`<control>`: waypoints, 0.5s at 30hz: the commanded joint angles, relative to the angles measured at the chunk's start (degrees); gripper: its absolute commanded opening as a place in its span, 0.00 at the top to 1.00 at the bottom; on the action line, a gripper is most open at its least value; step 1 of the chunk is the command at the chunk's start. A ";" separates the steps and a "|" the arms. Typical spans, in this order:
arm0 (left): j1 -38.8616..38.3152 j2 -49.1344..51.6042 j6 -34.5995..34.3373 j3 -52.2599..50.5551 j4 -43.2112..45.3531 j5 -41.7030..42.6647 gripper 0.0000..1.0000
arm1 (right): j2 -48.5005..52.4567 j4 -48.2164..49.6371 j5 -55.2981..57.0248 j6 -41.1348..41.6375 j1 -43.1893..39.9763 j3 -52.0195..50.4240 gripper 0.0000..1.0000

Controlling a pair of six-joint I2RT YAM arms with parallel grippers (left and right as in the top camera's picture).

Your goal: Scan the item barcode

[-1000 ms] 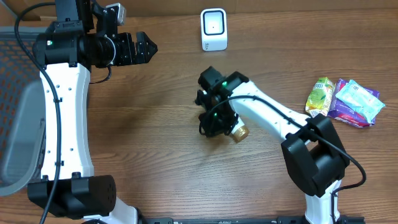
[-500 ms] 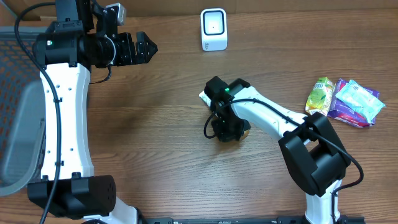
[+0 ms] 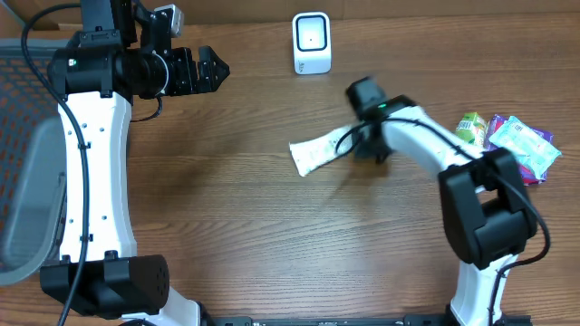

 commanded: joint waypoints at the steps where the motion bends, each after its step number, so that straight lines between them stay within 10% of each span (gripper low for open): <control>1: -0.74 0.15 -0.33 0.02 0.04 0.02 0.00 | -0.24 7.10 -15.91 0.50 -3.32 0.11 0.82; 10: -0.74 0.15 -0.33 0.02 0.04 0.02 0.00 | 0.72 21.46 -35.85 6.29 -3.26 0.11 0.81; 15: -0.74 0.15 -0.33 0.02 0.04 0.02 0.00 | -1.31 18.38 -35.41 10.93 -4.24 0.20 0.39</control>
